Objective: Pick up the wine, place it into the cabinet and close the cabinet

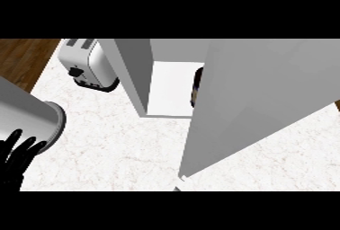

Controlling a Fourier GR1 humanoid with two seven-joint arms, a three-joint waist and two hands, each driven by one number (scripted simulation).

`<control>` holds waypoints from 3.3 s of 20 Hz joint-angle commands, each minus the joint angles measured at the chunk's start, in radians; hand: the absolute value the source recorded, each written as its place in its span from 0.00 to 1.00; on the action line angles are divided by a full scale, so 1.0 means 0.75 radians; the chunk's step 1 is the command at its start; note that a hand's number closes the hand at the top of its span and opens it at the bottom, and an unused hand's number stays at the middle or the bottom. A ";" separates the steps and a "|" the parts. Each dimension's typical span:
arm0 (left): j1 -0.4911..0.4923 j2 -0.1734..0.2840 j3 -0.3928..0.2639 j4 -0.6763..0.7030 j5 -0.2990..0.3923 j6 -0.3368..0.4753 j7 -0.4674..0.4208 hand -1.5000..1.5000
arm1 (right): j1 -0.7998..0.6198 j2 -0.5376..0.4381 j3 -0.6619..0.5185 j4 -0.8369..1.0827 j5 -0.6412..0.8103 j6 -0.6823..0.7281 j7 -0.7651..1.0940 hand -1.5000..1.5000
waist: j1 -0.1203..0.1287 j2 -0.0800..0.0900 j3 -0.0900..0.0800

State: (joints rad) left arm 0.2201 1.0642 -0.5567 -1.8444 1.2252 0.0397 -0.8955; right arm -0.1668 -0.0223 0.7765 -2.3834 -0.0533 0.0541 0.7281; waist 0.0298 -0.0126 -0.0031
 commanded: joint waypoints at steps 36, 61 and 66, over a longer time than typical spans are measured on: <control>0.343 0.201 0.512 0.260 0.120 -0.575 0.039 0.00 | -1.334 0.029 -0.512 1.377 -0.565 -0.187 -0.325 1.00 | 0.052 0.029 0.005; 0.357 0.003 0.709 0.443 -0.030 -0.732 0.172 0.00 | -1.518 0.001 -0.626 2.259 -1.024 0.720 -0.466 1.00 | 0.027 0.033 0.002; 0.355 -0.011 0.738 0.386 -0.029 -0.710 0.208 0.00 | -1.497 -0.065 -0.635 2.312 -1.005 0.713 -0.534 1.00 | 0.029 0.034 0.003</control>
State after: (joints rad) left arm 0.4881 1.0806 -0.0081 -1.5373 1.2316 -0.4632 -0.7064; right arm -1.2918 0.0004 0.3816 -0.7623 -0.8084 0.5842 0.3799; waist 0.0587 -0.0150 -0.0150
